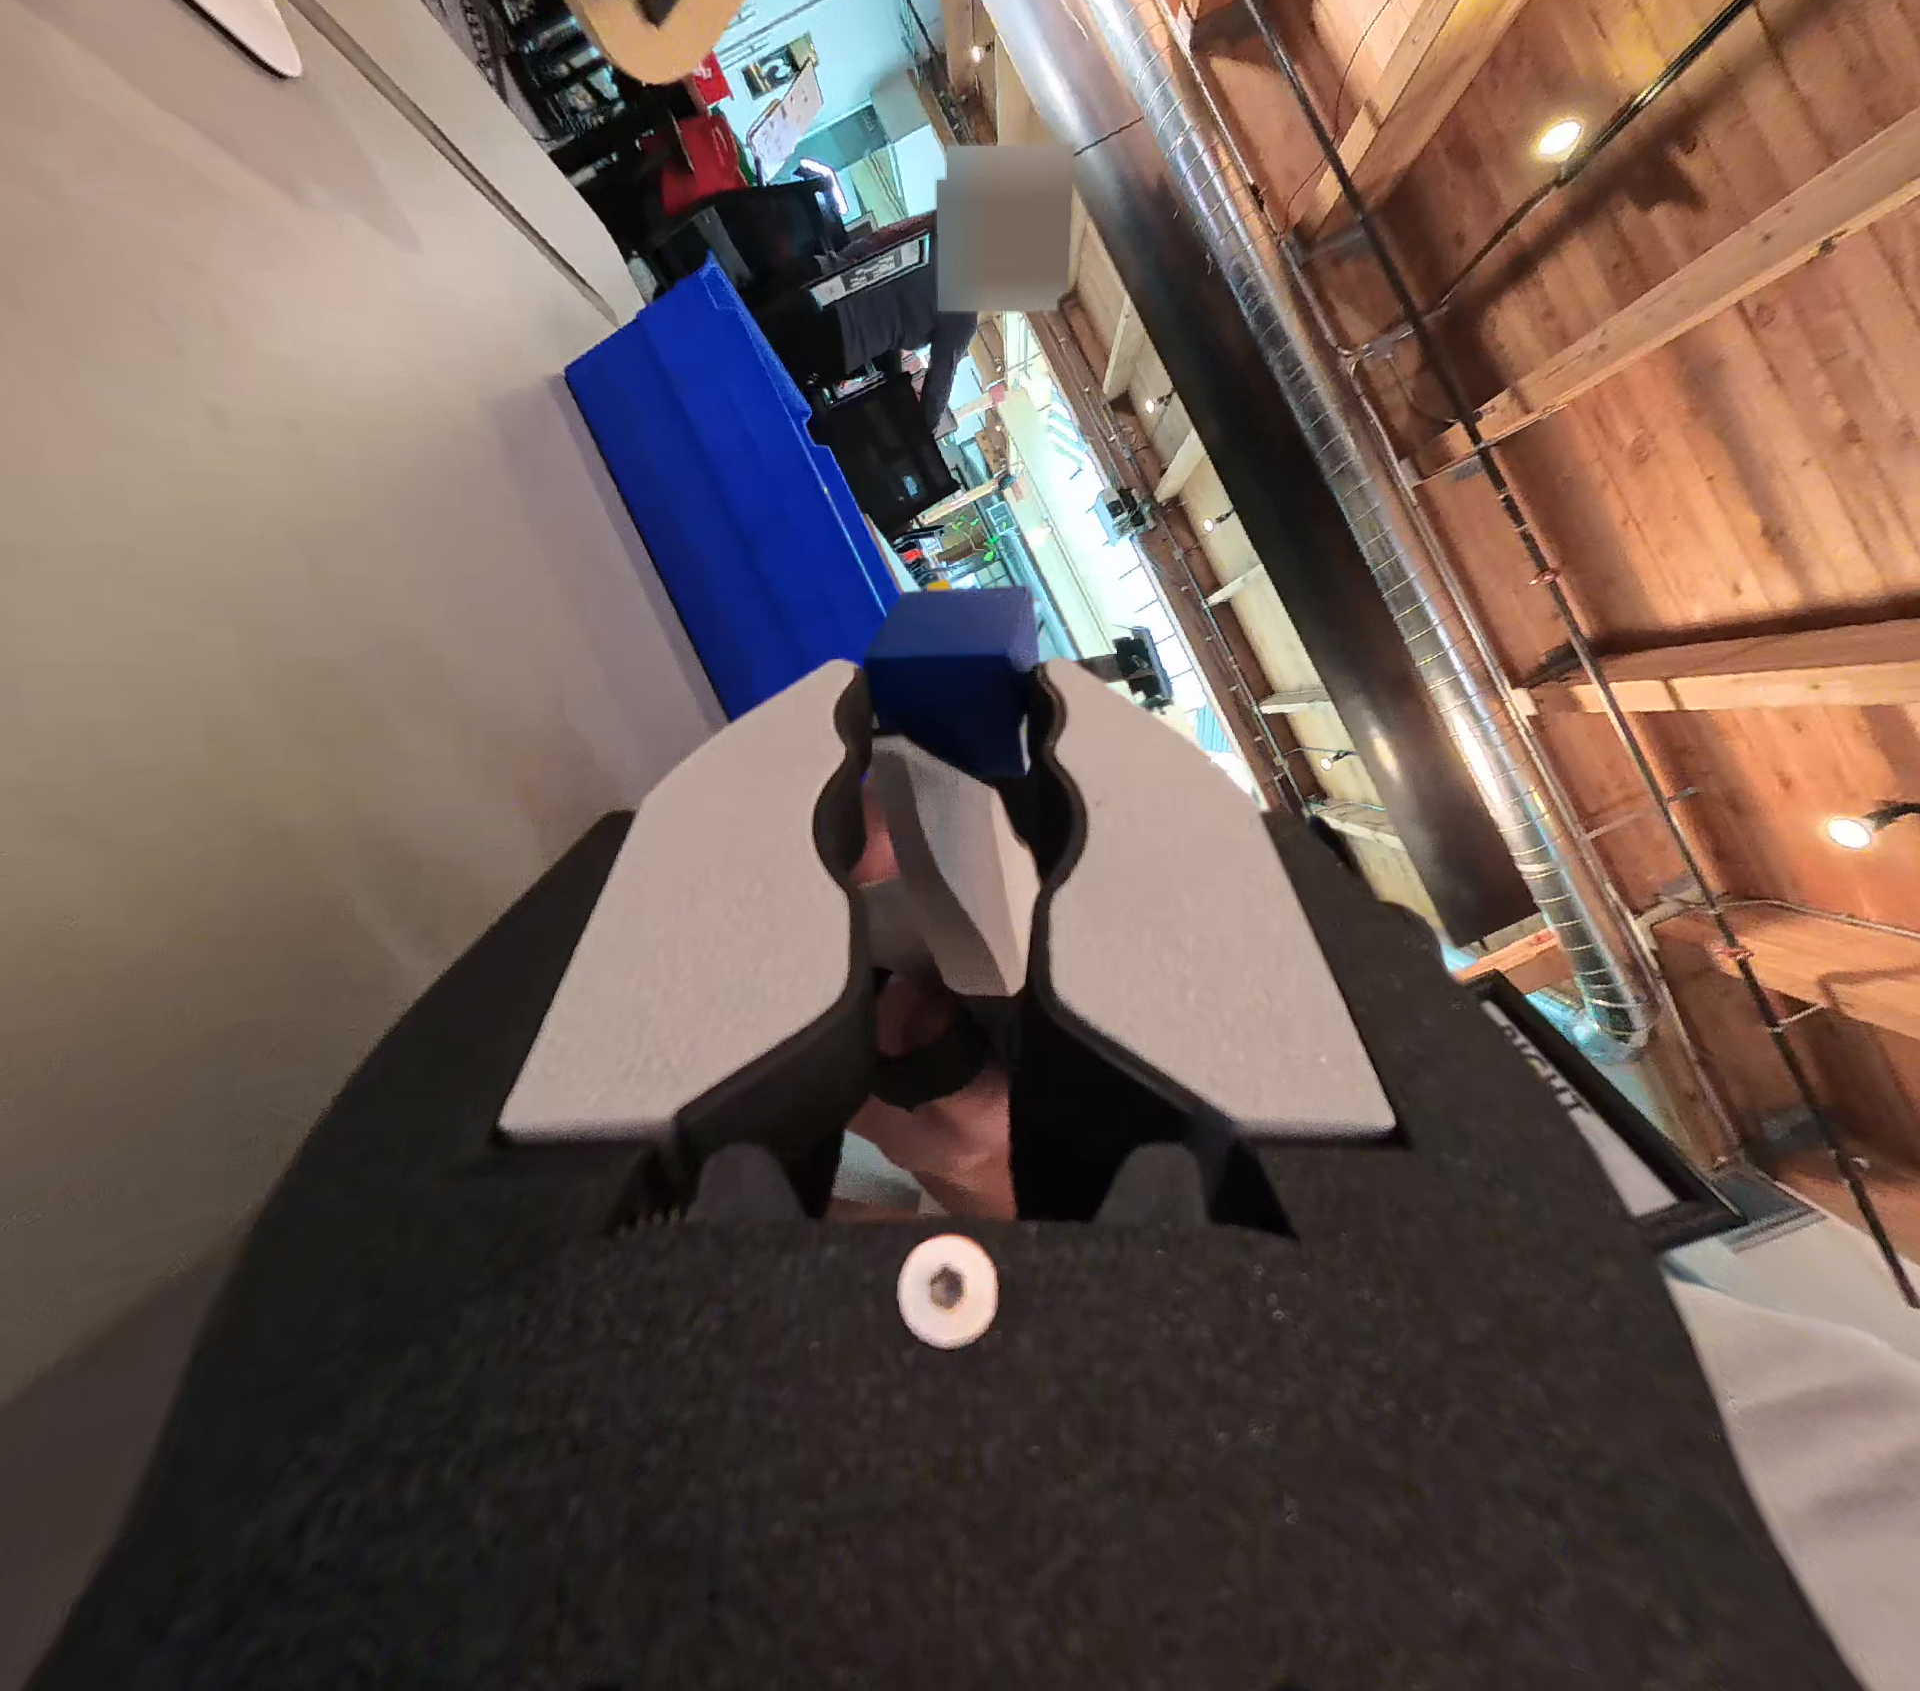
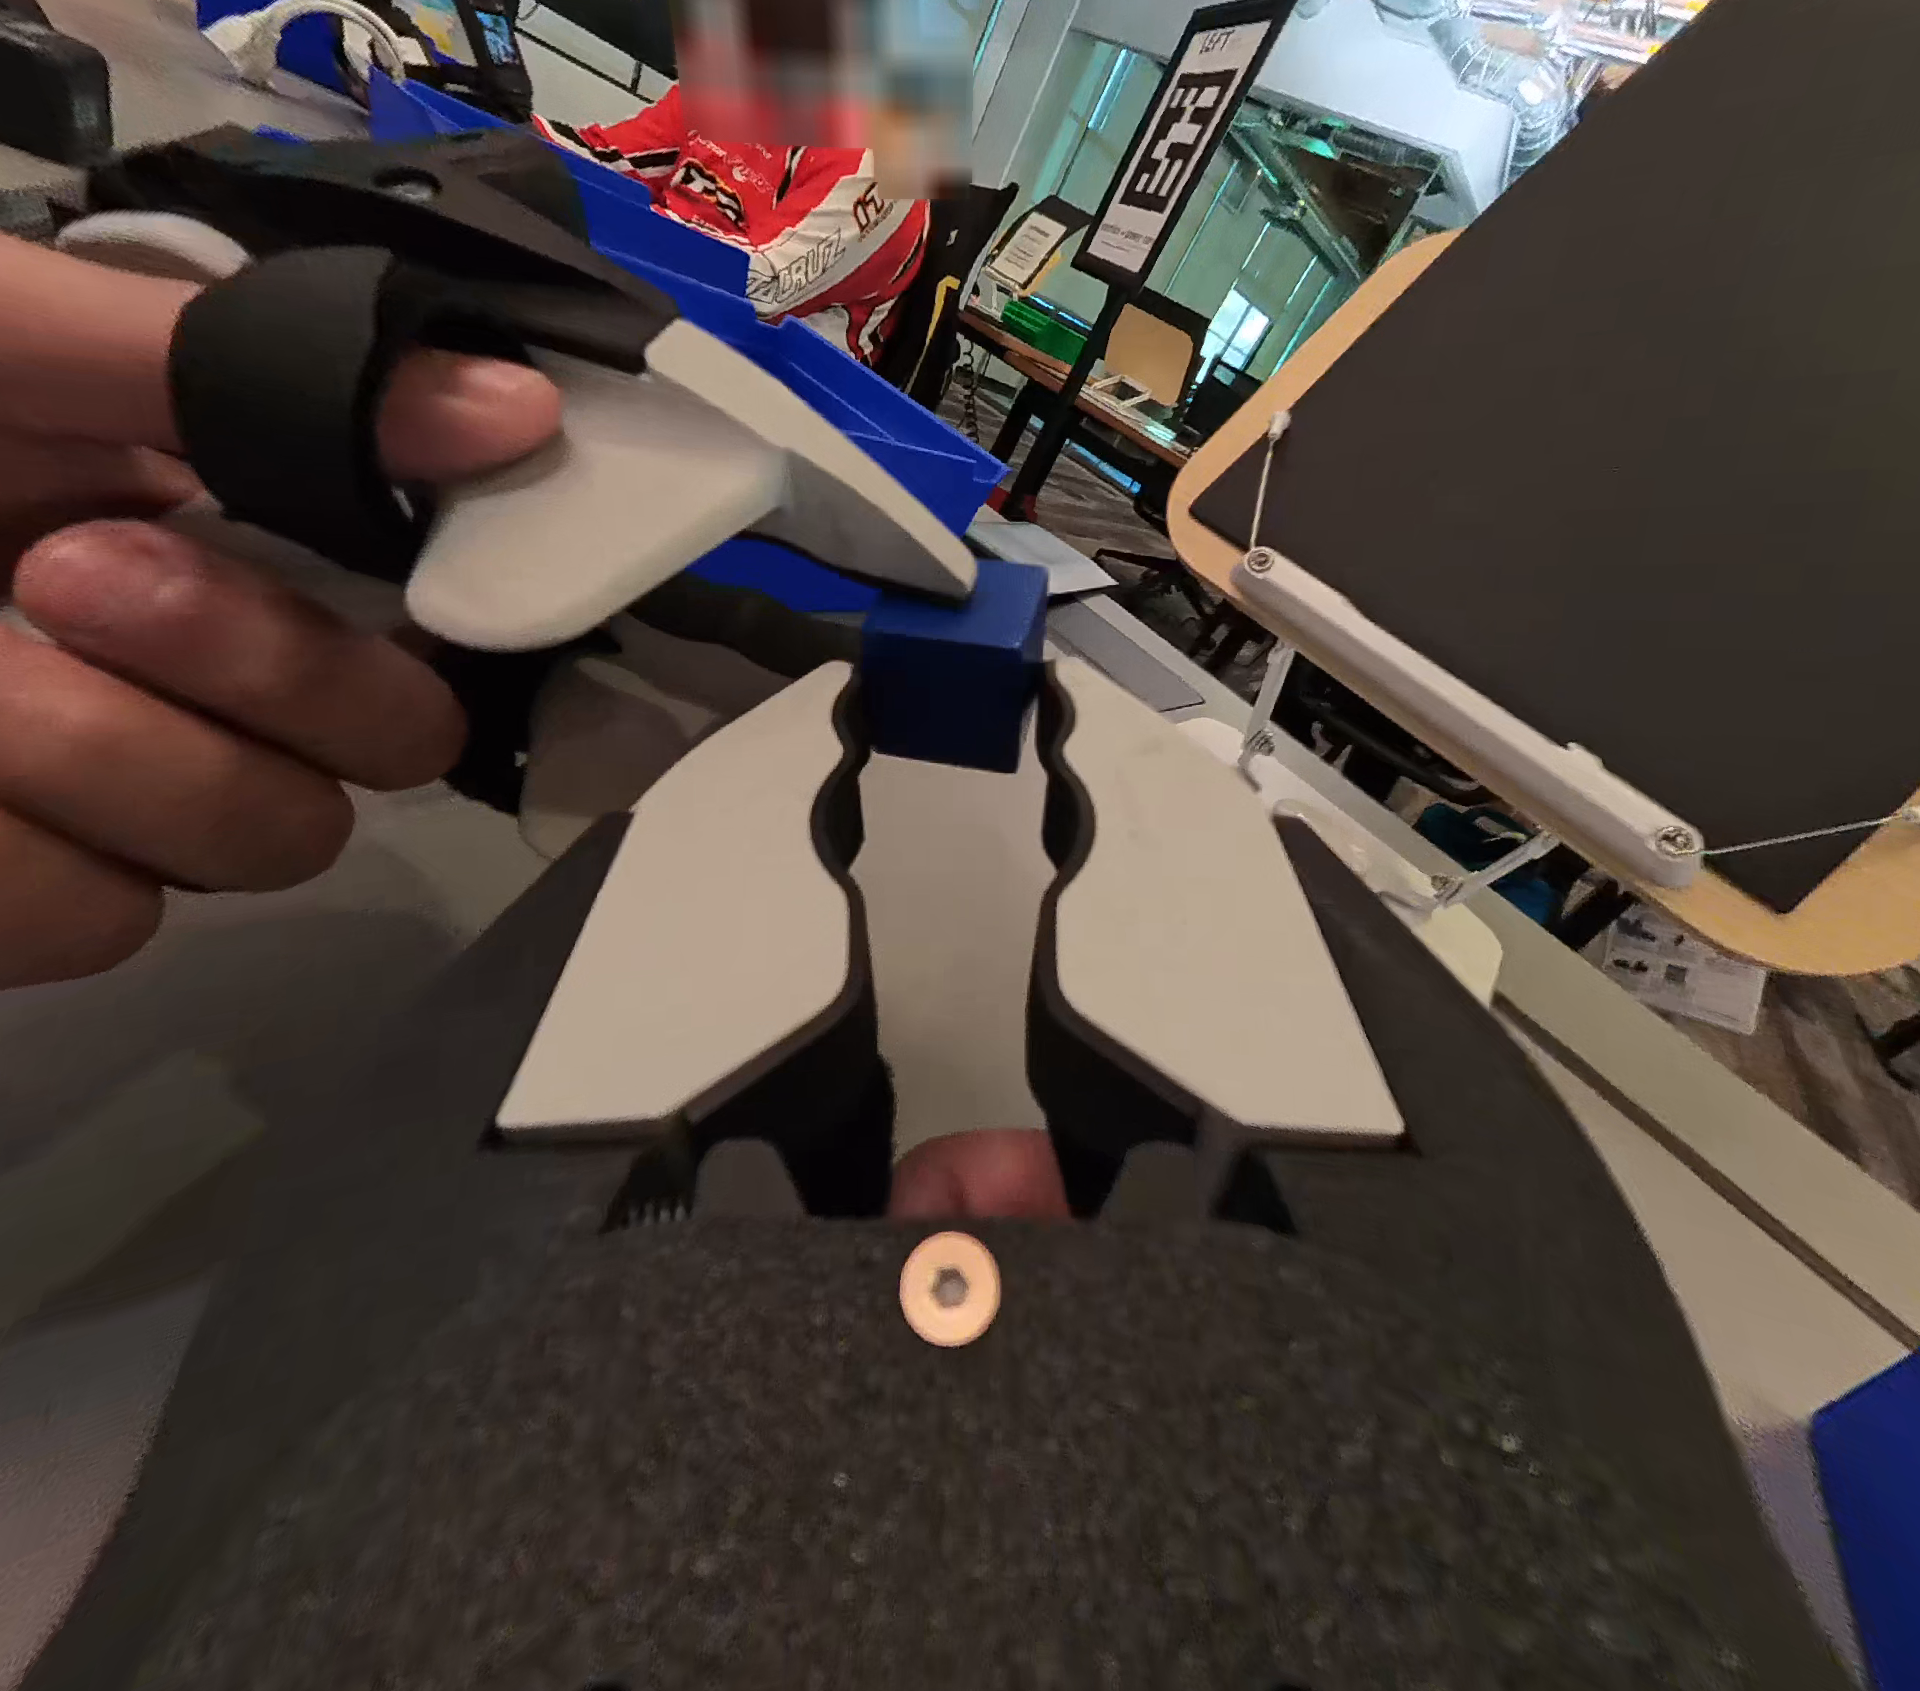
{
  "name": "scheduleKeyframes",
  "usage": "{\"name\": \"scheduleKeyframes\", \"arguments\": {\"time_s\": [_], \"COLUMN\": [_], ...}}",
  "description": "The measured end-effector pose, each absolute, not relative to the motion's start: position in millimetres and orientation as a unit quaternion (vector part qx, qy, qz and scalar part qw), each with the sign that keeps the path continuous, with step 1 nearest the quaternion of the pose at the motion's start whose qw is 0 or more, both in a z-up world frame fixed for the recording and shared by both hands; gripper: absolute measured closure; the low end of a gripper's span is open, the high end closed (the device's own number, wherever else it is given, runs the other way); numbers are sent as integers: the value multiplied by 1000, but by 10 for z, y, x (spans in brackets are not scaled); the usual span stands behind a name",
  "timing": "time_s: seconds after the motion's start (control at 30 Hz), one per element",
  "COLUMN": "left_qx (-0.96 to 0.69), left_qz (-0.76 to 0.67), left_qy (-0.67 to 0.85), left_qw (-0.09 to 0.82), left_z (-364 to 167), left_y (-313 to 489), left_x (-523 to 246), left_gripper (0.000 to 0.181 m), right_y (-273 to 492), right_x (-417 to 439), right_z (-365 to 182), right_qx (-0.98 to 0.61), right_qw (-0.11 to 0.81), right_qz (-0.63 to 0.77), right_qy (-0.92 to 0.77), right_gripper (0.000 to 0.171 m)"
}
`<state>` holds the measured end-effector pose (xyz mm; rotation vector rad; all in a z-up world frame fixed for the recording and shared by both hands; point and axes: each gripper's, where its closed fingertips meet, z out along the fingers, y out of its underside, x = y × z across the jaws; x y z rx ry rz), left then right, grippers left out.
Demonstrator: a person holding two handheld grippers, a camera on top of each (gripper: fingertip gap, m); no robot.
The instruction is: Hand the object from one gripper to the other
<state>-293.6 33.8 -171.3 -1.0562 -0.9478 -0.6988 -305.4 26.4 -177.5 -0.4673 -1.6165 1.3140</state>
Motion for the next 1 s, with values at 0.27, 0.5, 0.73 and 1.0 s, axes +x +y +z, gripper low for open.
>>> {"name": "scheduleKeyframes", "arguments": {"time_s": [0.27, 0.5, 0.73, 1.0], "left_qx": [-560, -746, -760, -784], "left_qz": [-170, 271, 253, 254], "left_qy": [-351, -262, -276, -250], "left_qw": [731, 549, 531, 508], "left_z": [-1641, -1930, -1975, -2092], "left_y": [197, -171, -111, -18], "left_x": [-3023, -3400, -3350, -3297], "left_gripper": [136, 148, 146, 147], "right_y": [364, 1102, 2673, 3780], "right_x": [-3059, -3388, -3447, -3156], "right_z": [-1738, -1185, -923, -1946], "right_qx": [-187, -301, -466, -604], "right_qw": [453, 334, 339, 194], "right_qz": [550, 579, 390, 224], "right_qy": [-676, -680, -718, -740], "right_gripper": [142, 141, 141, 141]}}
